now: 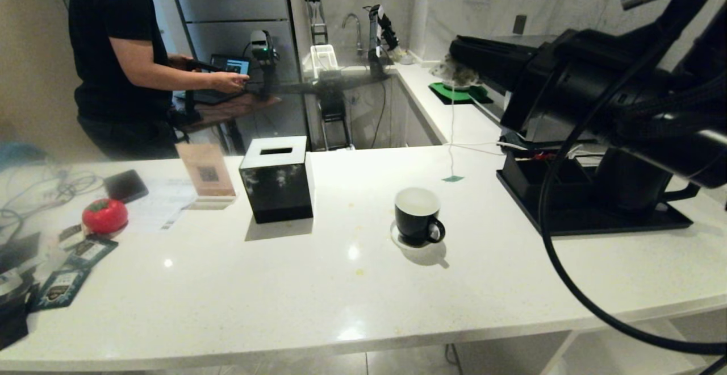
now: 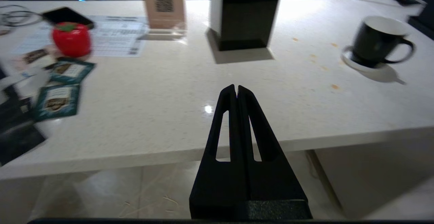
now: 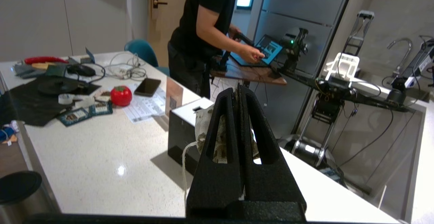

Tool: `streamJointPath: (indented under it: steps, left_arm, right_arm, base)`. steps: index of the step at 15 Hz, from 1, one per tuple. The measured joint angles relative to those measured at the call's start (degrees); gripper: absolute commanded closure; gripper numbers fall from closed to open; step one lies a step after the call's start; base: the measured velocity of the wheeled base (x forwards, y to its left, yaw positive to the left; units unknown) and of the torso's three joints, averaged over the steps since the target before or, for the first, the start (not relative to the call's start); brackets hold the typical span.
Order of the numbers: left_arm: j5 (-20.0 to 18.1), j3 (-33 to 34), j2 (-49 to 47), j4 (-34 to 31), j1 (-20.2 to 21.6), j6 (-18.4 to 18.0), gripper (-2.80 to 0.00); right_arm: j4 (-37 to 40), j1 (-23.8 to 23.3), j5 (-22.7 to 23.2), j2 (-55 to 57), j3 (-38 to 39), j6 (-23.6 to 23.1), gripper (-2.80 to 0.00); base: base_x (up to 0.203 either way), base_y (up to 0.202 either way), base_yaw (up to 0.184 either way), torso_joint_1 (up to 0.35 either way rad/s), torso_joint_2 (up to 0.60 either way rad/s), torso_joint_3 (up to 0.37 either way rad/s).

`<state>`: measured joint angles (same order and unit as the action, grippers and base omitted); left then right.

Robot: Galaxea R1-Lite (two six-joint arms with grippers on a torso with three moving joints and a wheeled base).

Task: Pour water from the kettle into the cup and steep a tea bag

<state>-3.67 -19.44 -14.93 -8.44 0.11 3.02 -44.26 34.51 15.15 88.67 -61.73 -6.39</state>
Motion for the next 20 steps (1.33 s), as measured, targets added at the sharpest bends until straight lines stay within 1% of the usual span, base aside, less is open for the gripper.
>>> streamJointPath:
  steps: [2, 6, 10, 11, 13, 14, 16, 17, 19, 20]
  left_arm:
    - [-3.4, -2.9, -5.4, 0.0, 0.0, 0.0, 0.00]
    - [-11.9, -9.7, -15.6, 0.2, 0.0, 0.0, 0.00]
    - [-16.7, -14.0, -24.5, 1.0, -0.1, 0.0, 0.00]
    - [-17.4, -14.6, -26.4, 1.6, -0.9, 0.0, 0.00]
    - [-18.0, -15.2, -30.2, 3.2, -4.1, 0.3, 0.00]
    - [-18.0, -15.3, -31.9, 4.0, -5.6, 1.0, 0.00]
    - [-18.0, -15.4, -35.7, 7.9, -9.3, 3.4, 0.00]
    - [-18.0, -15.6, -37.7, 10.2, -10.9, 4.6, 0.00]
    - [-18.0, -16.7, -42.2, 15.3, -14.0, 6.5, 0.00]
    - [-18.0, -17.3, -44.6, 18.1, -15.4, 7.3, 0.00]
  right_arm:
    - [0.5, 0.0, 0.1, 0.2, -1.7, 0.2, 0.00]
    - [0.6, 0.0, 0.3, 2.1, -6.0, 0.3, 0.00]
    - [0.6, 0.0, 0.4, 4.3, -9.1, 0.3, 0.00]
    - [0.5, 0.0, 0.4, 4.8, -9.4, 0.3, 0.00]
    - [0.2, 0.5, 0.4, 5.5, -9.7, 0.3, 0.00]
    - [0.1, 1.1, 0.5, 5.6, -9.7, 0.3, 0.00]
    - [0.0, 2.8, 0.5, 5.9, -9.8, 0.4, 0.00]
    - [0.0, 3.4, 1.2, 5.9, -9.8, 0.3, 0.00]
    - [-0.1, 4.1, 4.4, 5.9, -9.8, 0.3, 0.00]
    - [-0.1, 4.3, 5.1, 5.9, -10.1, 0.3, 0.00]
  base:
    - [0.000, 0.000, 0.000, 0.000, 0.00, 0.000]
    - [0.000, 0.000, 0.000, 0.000, 0.00, 0.000]
    - [0.000, 0.000, 0.000, 0.000, 0.00, 0.000]
    - [0.000, 0.000, 0.000, 0.000, 0.00, 0.000]
    - [0.000, 0.000, 0.000, 0.000, 0.00, 0.000]
    - [0.000, 0.000, 0.000, 0.000, 0.00, 0.000]
    - [0.000, 0.000, 0.000, 0.000, 0.00, 0.000]
    - [0.000, 0.000, 0.000, 0.000, 0.00, 0.000]
    - [0.000, 0.000, 0.000, 0.000, 0.00, 0.000]
    - [0.000, 0.000, 0.000, 0.000, 0.00, 0.000]
